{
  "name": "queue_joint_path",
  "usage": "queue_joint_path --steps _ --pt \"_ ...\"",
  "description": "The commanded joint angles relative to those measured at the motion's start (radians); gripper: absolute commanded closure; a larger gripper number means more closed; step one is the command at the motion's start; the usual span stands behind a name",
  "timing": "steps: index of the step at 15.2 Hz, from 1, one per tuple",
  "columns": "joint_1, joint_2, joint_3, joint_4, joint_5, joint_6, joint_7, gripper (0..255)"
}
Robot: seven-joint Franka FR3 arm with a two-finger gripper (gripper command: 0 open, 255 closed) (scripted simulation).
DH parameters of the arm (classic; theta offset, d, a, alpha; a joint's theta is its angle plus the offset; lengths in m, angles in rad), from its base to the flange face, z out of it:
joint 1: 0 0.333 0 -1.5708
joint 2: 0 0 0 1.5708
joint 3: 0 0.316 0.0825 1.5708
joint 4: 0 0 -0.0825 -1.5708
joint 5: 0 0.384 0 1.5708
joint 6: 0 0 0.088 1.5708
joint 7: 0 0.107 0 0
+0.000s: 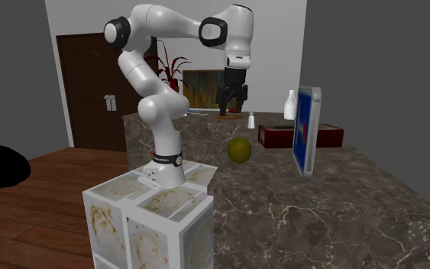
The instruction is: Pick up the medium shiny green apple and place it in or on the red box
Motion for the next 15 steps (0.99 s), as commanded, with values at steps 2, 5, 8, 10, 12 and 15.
queue_joint_path --steps 2,5,8,10,12,15 --pt "0.022 0.025 0.025 -0.066 0.067 0.131 0.041 0" --pt "0.039 0.055 0.044 -0.107 0.112 0.227 0.062 0" --pt "0.044 0.066 0.051 -0.141 0.120 0.272 0.060 0" --pt "0.048 0.076 0.055 -0.163 0.127 0.304 0.059 0" --pt "0.051 0.085 0.059 -0.179 0.132 0.329 0.057 0" --pt "0.051 0.085 0.059 -0.179 0.132 0.329 0.057 0"
